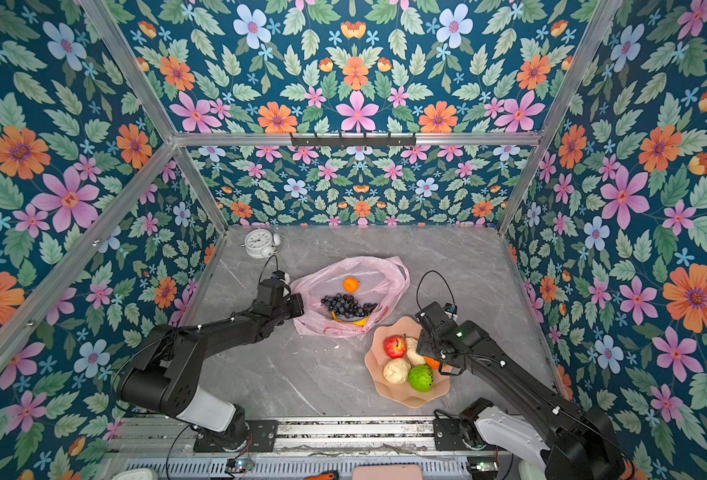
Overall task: Take the fake fruits out of the plastic bag
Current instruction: 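Carry the orange onto the pink plate beside the pear and release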
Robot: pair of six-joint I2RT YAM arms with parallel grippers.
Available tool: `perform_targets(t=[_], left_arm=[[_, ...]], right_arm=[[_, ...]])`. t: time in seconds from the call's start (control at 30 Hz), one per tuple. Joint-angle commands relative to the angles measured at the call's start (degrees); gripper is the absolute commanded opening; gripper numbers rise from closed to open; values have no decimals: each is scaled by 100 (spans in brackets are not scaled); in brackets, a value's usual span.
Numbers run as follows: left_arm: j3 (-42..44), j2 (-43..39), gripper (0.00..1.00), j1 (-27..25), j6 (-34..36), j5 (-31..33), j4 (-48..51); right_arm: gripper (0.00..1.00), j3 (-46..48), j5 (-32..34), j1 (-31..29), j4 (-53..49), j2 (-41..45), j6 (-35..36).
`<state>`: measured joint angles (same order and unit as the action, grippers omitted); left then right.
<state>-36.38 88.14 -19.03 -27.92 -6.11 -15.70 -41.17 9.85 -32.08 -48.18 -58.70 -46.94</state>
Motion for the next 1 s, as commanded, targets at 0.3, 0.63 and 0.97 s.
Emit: perform_targets(t=[0.3,0.63,0.97], left_arm=[[-36,-25,2,-1,85,20,4],[-42,-18,2,0,85,13,6],[-40,-18,2,4,94,-20,6]], right_arm=[[80,-152,100,-5,-460,304,18],[71,-252,50,-44,-772,671,-77],[68,91,-454,-53,35,266,-75]])
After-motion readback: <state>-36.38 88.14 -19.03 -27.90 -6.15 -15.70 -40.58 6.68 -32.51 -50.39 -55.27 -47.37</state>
